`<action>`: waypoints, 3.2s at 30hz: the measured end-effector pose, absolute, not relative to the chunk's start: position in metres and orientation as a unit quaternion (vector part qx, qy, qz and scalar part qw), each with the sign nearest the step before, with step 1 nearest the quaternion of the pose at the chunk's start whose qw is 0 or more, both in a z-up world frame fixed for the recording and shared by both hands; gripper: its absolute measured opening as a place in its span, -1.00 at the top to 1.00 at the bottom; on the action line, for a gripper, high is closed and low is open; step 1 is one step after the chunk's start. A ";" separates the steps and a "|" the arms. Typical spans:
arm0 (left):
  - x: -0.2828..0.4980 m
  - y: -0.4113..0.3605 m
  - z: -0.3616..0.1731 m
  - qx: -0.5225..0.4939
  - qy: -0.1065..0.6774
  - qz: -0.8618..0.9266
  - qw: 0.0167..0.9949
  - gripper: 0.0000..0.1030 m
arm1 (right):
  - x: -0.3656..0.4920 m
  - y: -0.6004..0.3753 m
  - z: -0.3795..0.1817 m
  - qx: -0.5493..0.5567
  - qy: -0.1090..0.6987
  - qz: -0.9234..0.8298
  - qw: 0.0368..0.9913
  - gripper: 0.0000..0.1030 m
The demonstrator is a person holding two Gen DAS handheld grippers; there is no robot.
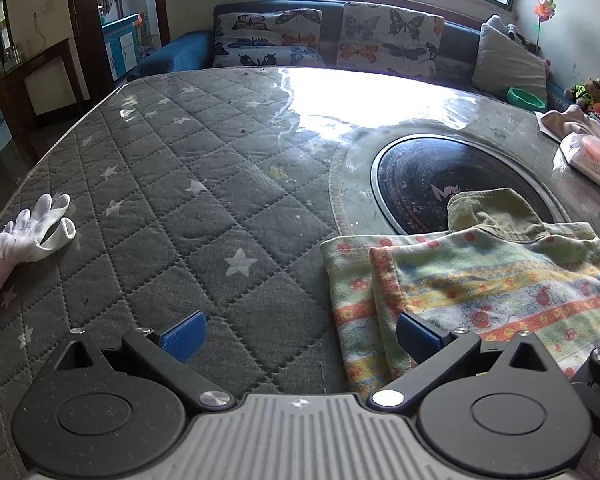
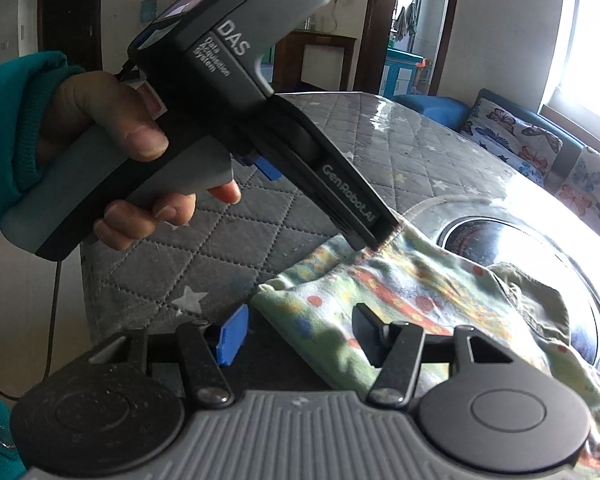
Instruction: Fold clothes
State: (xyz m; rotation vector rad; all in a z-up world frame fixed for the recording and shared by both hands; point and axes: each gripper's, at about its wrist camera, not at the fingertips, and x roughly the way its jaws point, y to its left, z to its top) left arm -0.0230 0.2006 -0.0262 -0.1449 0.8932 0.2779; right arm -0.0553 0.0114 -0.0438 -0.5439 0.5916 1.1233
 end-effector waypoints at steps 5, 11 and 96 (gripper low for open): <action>-0.022 0.203 -0.028 -0.075 0.436 0.134 0.887 -1.00 | -0.059 0.020 -0.051 -0.270 0.264 0.513 0.771 0.06; -0.027 0.210 -0.026 -0.109 0.436 0.127 0.884 -1.00 | -0.059 0.022 -0.050 -0.260 0.262 0.511 0.777 0.41; 0.041 0.109 0.005 -0.186 0.415 -0.082 0.887 0.77 | 0.046 -0.247 0.015 0.037 0.286 0.214 0.933 0.86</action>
